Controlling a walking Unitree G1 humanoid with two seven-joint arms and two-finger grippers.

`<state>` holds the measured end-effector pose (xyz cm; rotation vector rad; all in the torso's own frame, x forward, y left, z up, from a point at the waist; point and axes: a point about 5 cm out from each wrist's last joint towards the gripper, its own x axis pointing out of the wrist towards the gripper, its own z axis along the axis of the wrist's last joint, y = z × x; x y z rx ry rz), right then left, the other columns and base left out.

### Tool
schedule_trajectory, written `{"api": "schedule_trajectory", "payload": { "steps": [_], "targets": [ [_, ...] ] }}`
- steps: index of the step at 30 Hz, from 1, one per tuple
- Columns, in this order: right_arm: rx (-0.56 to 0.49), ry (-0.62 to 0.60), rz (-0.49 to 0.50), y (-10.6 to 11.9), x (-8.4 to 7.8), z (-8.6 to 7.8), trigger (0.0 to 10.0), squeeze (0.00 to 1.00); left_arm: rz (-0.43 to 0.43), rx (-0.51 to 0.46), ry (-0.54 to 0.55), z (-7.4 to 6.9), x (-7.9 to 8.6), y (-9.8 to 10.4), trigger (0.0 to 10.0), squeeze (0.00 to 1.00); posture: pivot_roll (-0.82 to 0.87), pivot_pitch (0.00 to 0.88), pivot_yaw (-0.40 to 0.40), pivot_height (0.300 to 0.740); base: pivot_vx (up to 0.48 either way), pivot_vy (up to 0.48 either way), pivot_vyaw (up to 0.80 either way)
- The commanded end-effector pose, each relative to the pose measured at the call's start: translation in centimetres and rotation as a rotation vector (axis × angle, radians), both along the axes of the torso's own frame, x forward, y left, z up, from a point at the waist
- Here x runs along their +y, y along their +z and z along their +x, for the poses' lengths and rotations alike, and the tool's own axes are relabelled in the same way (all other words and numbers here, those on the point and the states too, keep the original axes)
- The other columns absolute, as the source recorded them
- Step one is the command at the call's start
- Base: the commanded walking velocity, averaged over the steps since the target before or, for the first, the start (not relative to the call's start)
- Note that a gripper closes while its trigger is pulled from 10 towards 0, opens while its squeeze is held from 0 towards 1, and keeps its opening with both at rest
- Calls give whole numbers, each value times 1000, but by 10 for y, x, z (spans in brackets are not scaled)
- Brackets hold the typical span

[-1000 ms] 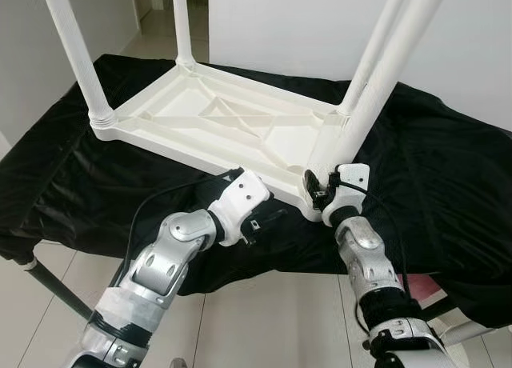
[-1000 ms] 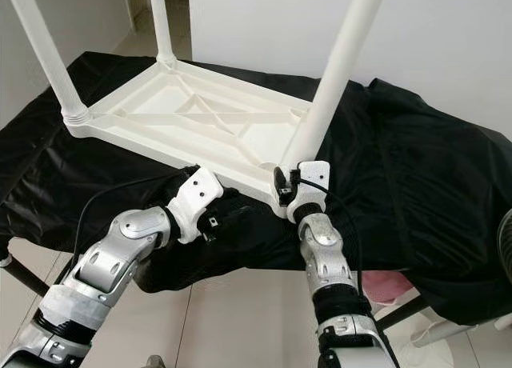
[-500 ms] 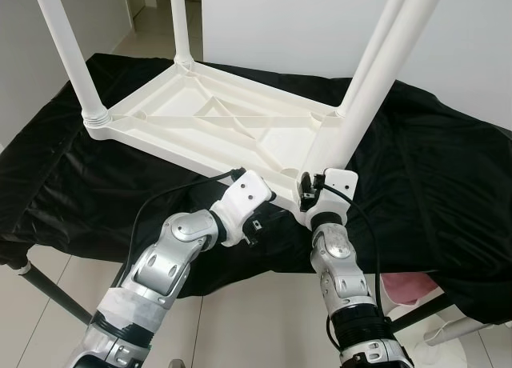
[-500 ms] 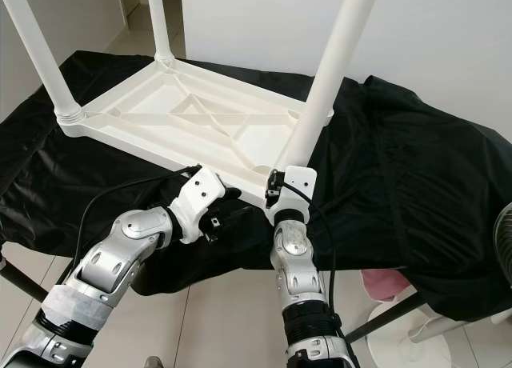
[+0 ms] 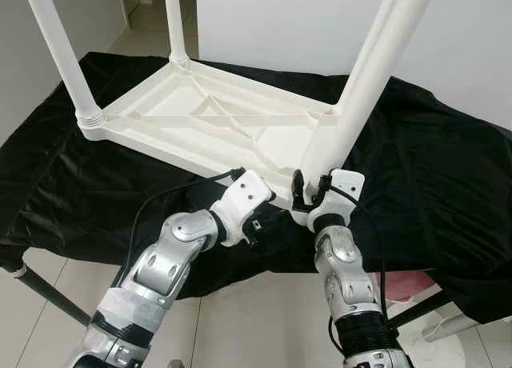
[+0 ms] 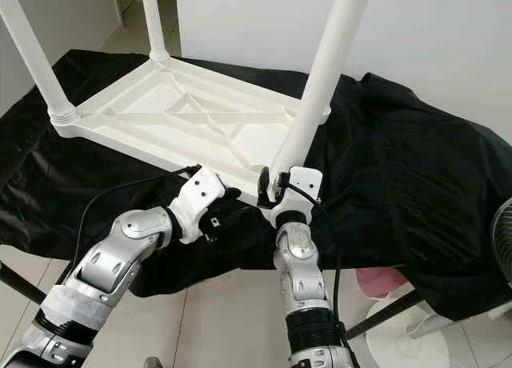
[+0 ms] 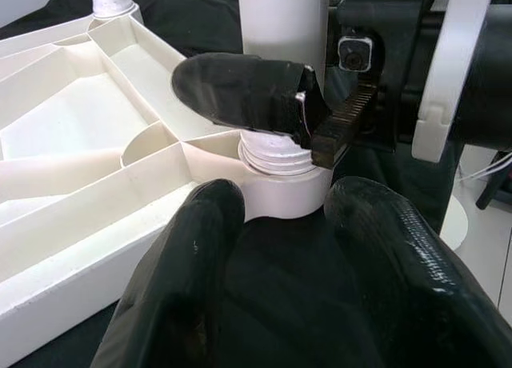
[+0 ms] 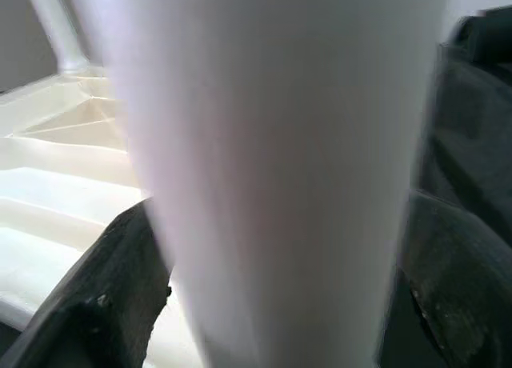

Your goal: Building children table

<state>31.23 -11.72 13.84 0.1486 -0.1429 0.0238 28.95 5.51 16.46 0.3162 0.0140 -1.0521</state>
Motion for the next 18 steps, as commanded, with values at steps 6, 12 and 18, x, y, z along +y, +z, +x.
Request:
{"api": "schedule_trajectory", "payload": {
  "steps": [6, 12, 18],
  "targets": [
    [-11, 167, -61, -7, -21, -11, 10000, 0, 2, 2, 9, -1, 1, 0, 10000, 0, 15, 42, -70, 740, 0, 0, 0],
    [-28, 258, -103, -6, -37, -7, 10000, 0, -1, 0, 7, 1, 0, 1, 10000, 0, 9, 41, -62, 740, 0, 0, 0],
    [-14, 347, -144, -6, -43, 2, 10000, 0, -1, 0, 3, 1, -1, 2, 10000, 0, 4, 42, -52, 740, 0, 0, 0]
  ]
}}
